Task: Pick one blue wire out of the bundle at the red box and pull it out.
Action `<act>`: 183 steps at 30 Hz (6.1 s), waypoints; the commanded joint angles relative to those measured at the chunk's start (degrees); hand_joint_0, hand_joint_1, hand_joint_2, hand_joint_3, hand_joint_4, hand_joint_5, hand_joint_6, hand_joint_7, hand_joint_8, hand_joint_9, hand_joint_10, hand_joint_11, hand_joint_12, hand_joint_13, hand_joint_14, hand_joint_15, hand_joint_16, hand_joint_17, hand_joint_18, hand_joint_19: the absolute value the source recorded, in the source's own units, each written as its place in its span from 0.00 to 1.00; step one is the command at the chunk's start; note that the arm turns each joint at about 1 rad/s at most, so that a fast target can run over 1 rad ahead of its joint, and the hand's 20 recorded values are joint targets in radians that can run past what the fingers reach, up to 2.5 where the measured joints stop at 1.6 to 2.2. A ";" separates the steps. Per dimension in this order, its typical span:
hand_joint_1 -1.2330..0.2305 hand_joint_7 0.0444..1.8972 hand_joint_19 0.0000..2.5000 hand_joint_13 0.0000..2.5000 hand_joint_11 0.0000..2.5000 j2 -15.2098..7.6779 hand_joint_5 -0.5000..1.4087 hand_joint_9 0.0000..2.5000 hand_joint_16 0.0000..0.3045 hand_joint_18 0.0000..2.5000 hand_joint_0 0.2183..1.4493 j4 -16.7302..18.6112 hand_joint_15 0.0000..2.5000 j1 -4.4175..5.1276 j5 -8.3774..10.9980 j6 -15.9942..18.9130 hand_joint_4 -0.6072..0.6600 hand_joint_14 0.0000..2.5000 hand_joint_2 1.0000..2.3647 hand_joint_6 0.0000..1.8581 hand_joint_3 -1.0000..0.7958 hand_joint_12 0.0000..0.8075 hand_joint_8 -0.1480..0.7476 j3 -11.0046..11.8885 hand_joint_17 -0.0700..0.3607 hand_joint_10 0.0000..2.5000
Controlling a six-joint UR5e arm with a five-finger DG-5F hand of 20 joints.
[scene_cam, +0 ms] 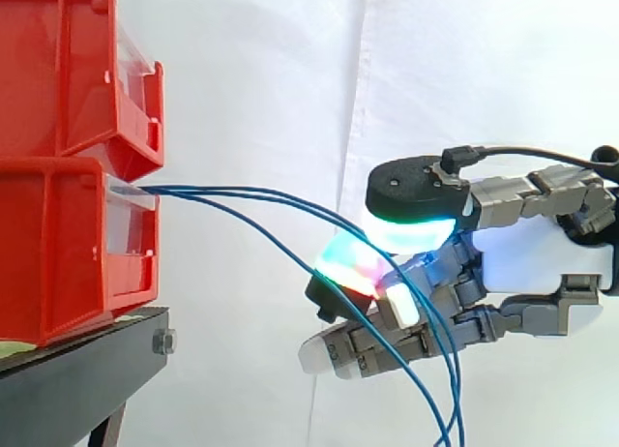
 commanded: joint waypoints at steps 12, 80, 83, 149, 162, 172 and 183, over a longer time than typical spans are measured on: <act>0.36 0.72 0.07 0.11 0.19 0.05 0.24 0.37 0.24 0.08 0.31 0.00 0.02 0.00 0.00 0.00 0.83 0.00 0.01 0.27 0.55 0.52 0.46 0.00 0.55 0.01; 0.37 0.62 0.09 0.12 0.24 -0.04 0.21 0.38 0.27 0.10 0.25 0.09 0.03 0.00 0.09 0.00 0.60 0.00 0.08 0.41 0.55 0.58 0.54 0.00 0.59 0.01; 0.35 0.62 0.09 0.12 0.24 -0.04 0.21 0.38 0.26 0.10 0.27 0.09 0.03 0.00 0.09 0.00 0.61 0.00 0.05 0.40 0.56 0.57 0.54 0.00 0.58 0.01; 0.43 0.75 0.07 0.07 0.10 -0.04 0.25 0.34 0.23 0.04 0.32 0.09 0.00 -0.18 -0.09 3.95 0.78 0.00 0.11 0.27 0.57 0.50 0.47 0.18 0.54 0.00; 0.48 0.80 0.09 0.06 0.14 -0.04 0.25 0.32 0.22 0.00 0.22 0.09 0.02 -0.09 -0.09 3.95 0.69 0.00 0.01 0.27 0.37 0.48 0.46 0.18 0.51 0.01; 0.36 0.69 0.09 0.07 0.19 -0.04 0.22 0.34 0.22 0.02 0.21 0.09 0.02 -0.09 0.00 3.87 0.66 0.00 0.00 0.38 0.31 0.50 0.49 0.18 0.52 0.01; 0.28 0.64 0.07 0.07 0.25 -0.04 0.18 0.32 0.21 0.04 0.28 0.09 0.03 -0.09 -0.09 3.95 0.60 0.00 0.01 0.47 0.48 0.48 0.48 0.18 0.49 0.01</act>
